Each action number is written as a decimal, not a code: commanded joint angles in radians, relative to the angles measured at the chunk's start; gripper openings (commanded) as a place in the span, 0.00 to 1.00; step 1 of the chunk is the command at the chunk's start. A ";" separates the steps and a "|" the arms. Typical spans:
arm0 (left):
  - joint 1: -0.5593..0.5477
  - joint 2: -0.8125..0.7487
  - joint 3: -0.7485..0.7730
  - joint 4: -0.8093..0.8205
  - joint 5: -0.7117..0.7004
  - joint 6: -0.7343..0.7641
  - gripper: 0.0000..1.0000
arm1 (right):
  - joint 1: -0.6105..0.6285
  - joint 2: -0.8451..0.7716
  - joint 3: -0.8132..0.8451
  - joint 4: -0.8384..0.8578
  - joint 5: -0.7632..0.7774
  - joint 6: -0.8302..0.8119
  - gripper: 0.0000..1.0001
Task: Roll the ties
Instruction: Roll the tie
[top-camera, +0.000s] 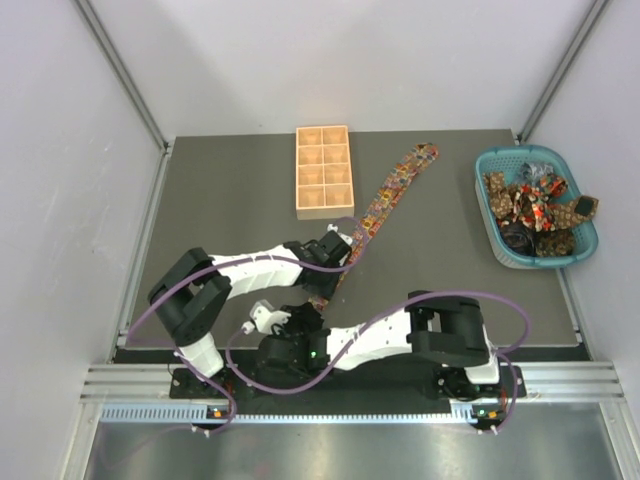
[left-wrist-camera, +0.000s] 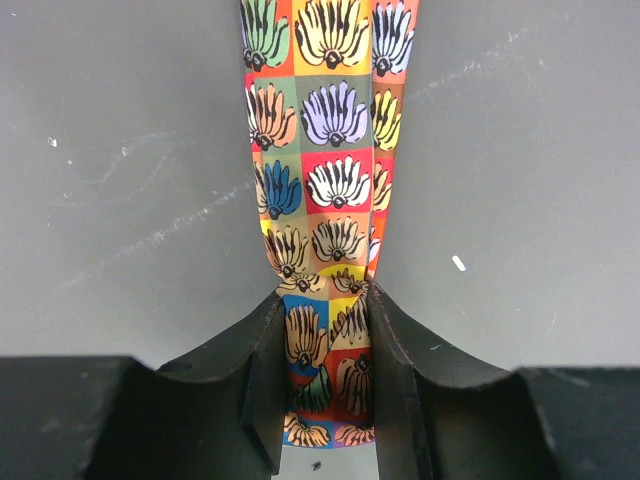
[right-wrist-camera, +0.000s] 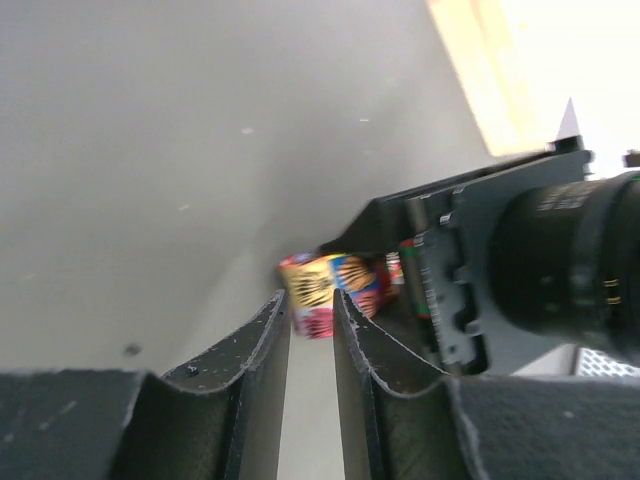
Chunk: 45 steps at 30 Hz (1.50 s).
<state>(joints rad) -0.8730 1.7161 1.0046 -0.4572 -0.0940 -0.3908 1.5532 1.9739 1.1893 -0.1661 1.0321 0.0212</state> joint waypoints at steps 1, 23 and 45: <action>0.002 0.102 -0.049 -0.101 0.030 0.006 0.38 | -0.013 0.014 0.073 -0.108 0.105 0.033 0.25; 0.002 0.151 -0.020 -0.118 0.022 0.024 0.46 | -0.076 0.177 0.127 -0.225 0.037 0.080 0.21; 0.008 0.043 -0.038 -0.140 -0.023 -0.010 0.60 | -0.088 0.141 0.144 -0.223 0.020 0.059 0.21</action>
<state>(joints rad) -0.8715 1.7260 1.0275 -0.5056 -0.1284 -0.3759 1.4826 2.1376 1.3003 -0.3801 1.0729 0.0780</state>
